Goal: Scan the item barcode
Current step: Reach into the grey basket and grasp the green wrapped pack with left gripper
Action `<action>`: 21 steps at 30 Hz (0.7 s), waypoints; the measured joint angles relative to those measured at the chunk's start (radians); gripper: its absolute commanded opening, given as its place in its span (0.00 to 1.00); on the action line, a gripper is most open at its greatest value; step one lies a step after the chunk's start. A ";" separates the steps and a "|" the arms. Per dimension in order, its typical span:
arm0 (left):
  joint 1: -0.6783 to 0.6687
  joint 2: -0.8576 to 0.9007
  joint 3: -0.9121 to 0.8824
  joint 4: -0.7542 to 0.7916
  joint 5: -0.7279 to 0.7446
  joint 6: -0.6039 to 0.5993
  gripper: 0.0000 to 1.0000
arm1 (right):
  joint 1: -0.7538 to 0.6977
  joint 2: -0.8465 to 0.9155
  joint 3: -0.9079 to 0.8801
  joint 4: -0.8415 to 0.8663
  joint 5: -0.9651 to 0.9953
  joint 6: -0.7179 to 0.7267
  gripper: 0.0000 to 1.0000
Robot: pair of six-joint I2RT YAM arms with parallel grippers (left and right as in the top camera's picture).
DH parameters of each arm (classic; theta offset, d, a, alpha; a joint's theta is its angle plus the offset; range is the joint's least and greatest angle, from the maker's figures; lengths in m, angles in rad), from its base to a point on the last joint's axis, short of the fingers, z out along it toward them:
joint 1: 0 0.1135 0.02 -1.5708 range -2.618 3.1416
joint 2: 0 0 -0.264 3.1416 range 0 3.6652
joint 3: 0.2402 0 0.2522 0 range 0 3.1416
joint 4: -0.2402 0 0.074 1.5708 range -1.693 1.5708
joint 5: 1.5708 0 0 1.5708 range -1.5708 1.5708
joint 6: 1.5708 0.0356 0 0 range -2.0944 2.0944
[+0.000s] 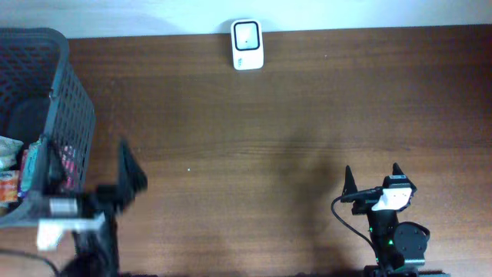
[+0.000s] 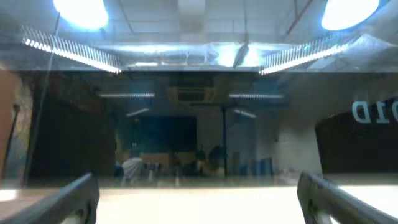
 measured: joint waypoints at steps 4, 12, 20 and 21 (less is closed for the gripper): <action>0.000 0.490 0.684 -0.767 0.039 0.140 0.99 | 0.001 -0.001 0.000 -0.001 0.001 0.000 0.99; 0.245 1.040 1.374 -1.206 0.103 0.228 0.99 | 0.001 -0.001 0.000 -0.001 0.000 0.000 0.99; 0.642 1.267 1.527 -1.444 0.113 0.163 0.99 | 0.001 -0.001 0.000 -0.001 0.000 0.000 0.99; 0.662 1.308 1.526 -1.482 0.110 0.163 0.99 | 0.001 -0.001 0.000 -0.001 0.000 0.000 0.99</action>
